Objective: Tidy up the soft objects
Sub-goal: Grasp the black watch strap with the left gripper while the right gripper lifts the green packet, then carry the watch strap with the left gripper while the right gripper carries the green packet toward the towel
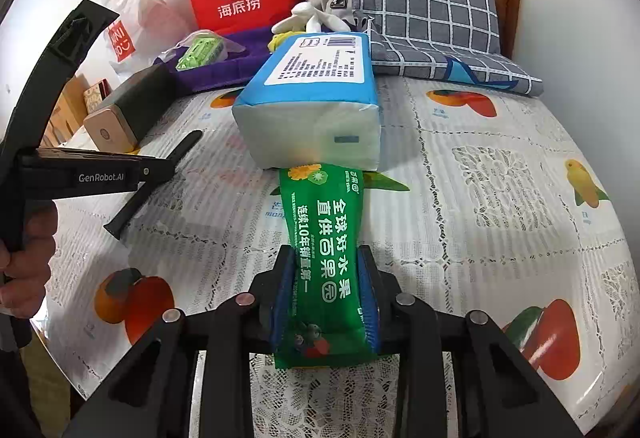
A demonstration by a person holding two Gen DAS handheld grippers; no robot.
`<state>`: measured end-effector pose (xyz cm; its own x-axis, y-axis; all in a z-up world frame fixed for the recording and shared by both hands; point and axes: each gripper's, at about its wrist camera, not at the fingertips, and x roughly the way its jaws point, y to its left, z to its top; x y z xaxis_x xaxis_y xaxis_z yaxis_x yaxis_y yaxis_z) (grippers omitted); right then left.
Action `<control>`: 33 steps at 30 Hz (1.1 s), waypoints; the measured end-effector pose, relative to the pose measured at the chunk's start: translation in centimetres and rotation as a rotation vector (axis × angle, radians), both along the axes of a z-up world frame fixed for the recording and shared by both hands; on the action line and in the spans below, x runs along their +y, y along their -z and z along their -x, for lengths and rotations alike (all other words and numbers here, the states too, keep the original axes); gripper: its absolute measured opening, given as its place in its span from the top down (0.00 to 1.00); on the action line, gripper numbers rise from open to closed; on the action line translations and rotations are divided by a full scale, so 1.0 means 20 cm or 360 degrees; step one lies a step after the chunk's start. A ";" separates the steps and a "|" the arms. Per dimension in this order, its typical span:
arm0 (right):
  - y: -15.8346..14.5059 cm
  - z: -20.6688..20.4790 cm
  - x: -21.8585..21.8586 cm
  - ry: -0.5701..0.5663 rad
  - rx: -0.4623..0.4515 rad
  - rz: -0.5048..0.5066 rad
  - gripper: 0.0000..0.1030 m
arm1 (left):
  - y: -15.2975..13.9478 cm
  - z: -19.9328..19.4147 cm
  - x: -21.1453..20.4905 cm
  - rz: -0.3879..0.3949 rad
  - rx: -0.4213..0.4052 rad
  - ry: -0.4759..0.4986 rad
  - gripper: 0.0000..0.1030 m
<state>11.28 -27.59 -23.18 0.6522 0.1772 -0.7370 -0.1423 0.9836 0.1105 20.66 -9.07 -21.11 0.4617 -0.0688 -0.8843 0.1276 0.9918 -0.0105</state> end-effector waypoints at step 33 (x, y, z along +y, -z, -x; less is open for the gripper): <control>-0.43 -0.02 0.06 -0.0057 -0.0140 -0.0013 0.76 | -0.26 0.09 0.15 0.0342 -0.0034 0.0022 0.81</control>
